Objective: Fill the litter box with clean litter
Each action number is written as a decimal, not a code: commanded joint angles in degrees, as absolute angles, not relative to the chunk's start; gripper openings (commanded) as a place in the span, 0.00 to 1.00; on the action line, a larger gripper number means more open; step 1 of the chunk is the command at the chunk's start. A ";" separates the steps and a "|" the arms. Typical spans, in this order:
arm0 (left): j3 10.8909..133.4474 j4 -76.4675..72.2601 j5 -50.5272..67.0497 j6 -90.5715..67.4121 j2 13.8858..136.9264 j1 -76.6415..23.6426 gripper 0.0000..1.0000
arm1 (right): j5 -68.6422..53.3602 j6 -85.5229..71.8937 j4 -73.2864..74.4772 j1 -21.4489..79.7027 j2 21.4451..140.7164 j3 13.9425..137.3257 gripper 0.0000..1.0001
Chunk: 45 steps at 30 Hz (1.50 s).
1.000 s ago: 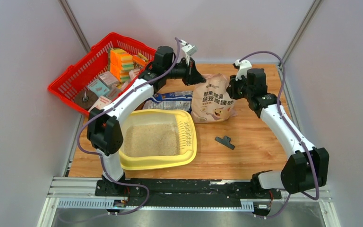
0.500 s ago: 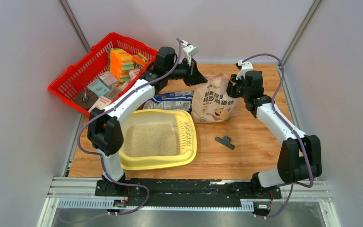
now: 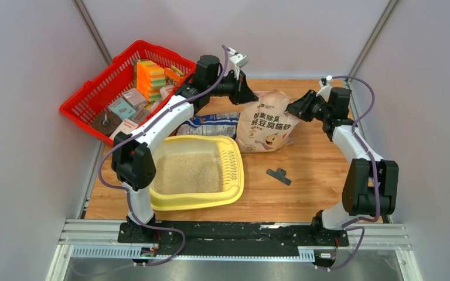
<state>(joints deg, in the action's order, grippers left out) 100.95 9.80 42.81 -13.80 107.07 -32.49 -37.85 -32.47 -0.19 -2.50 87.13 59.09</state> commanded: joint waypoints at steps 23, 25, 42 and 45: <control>119.89 14.68 41.93 -0.09 111.71 -32.79 0.00 | -60.81 -56.25 -15.82 -26.80 83.06 57.22 0.00; 119.71 14.50 41.92 0.00 111.62 -32.61 0.00 | -61.87 -55.29 -14.60 -27.59 82.97 57.57 0.00; 120.41 12.57 42.63 -3.07 112.41 -30.94 0.00 | -65.57 -53.88 -13.54 -33.57 83.94 57.92 0.00; 120.15 12.04 42.19 -3.34 112.24 -30.85 0.00 | -65.65 -54.75 -14.06 -34.36 84.02 57.75 0.00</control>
